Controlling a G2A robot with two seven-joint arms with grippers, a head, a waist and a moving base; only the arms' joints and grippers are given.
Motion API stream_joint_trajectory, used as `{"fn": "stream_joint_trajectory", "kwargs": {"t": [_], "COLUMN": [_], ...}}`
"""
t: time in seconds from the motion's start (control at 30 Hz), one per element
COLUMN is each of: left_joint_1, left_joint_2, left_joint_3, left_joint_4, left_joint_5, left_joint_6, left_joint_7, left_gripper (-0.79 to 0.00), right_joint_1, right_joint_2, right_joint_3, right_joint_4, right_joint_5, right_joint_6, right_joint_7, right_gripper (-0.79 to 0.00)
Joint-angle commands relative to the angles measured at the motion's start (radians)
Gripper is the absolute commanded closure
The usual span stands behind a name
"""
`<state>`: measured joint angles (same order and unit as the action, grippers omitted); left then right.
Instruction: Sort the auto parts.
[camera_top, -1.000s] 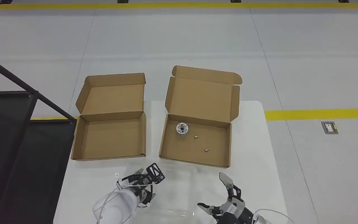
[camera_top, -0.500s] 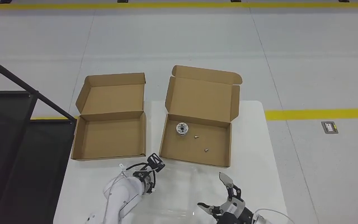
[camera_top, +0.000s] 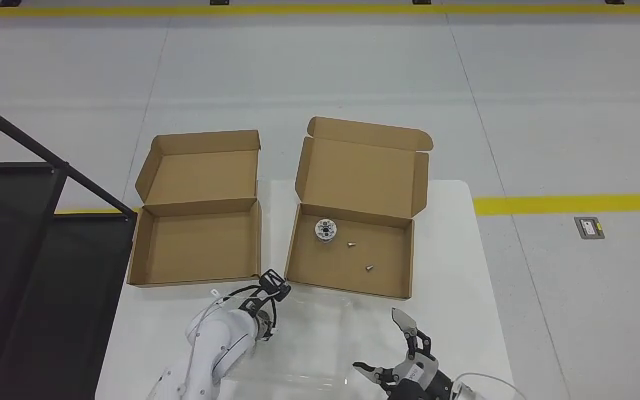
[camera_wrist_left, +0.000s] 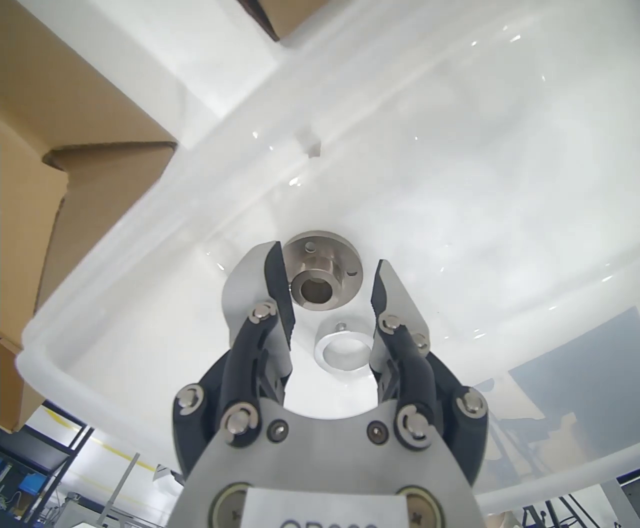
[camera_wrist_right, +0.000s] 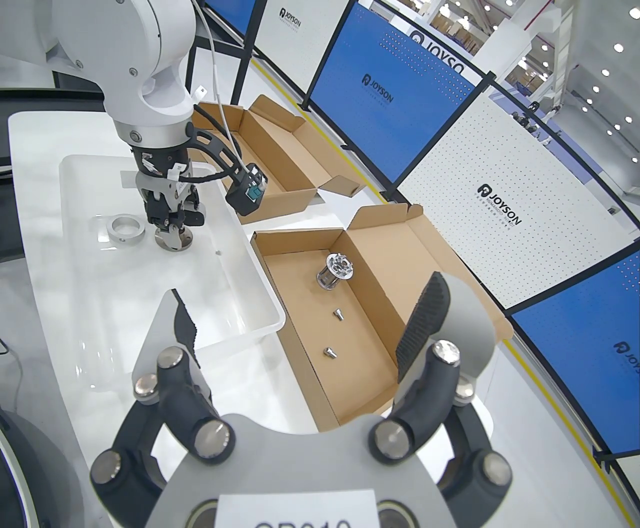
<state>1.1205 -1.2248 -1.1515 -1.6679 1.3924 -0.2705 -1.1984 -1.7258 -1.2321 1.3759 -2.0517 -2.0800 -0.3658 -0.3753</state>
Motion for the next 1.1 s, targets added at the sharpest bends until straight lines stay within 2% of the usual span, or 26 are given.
{"fn": "stream_joint_trajectory", "kwargs": {"t": [0.0,0.27,0.4,0.47,0.6,0.67,0.7,0.73,0.9,1.07], "left_joint_1": [-0.006,-0.028,-0.038,-0.042,-0.048,-0.05,-0.051,-0.05,-0.013,0.068], "left_joint_2": [-0.001,-0.006,-0.008,-0.009,-0.01,-0.01,-0.01,-0.01,-0.005,0.009], "left_joint_3": [-0.001,0.009,0.013,0.016,0.019,0.02,0.021,0.021,0.009,-0.027], "left_joint_4": [0.008,0.045,0.06,0.065,0.071,0.072,0.071,0.067,-0.01,-0.152], "left_joint_5": [-0.007,-0.011,-0.014,-0.016,-0.02,-0.02,-0.019,-0.019,-0.015,-0.012], "left_joint_6": [0.006,0.038,0.047,0.049,0.051,0.052,0.051,0.05,0.032,-0.01], "left_joint_7": [0.0,-0.015,-0.02,-0.023,-0.035,-0.037,-0.039,-0.04,-0.04,-0.049], "left_gripper": [-0.391,-0.366,-0.329,-0.271,-0.206,-0.086,0.0,0.0,0.0,0.0], "right_joint_1": [0.0,0.0,0.0,0.0,0.0,0.0,0.0,0.0,0.0,0.0], "right_joint_2": [0.0,0.0,0.0,0.0,0.0,0.0,0.0,0.0,0.0,0.0], "right_joint_3": [0.0,0.0,0.0,0.0,0.0,0.0,0.0,0.0,0.0,0.0], "right_joint_4": [0.0,0.0,0.0,0.0,0.0,0.0,0.0,0.0,0.0,0.0], "right_joint_5": [0.0,0.0,0.0,0.0,0.0,0.0,0.0,0.0,0.0,0.0], "right_joint_6": [0.0,0.0,0.0,0.0,0.0,0.0,0.0,0.0,0.0,0.0], "right_joint_7": [0.0,0.0,0.0,0.0,0.0,0.0,0.0,0.0,0.0,0.0], "right_gripper": [-0.785,-0.785,-0.785,-0.785,-0.785,-0.785,-0.785,-0.785,-0.785,-0.785]}}
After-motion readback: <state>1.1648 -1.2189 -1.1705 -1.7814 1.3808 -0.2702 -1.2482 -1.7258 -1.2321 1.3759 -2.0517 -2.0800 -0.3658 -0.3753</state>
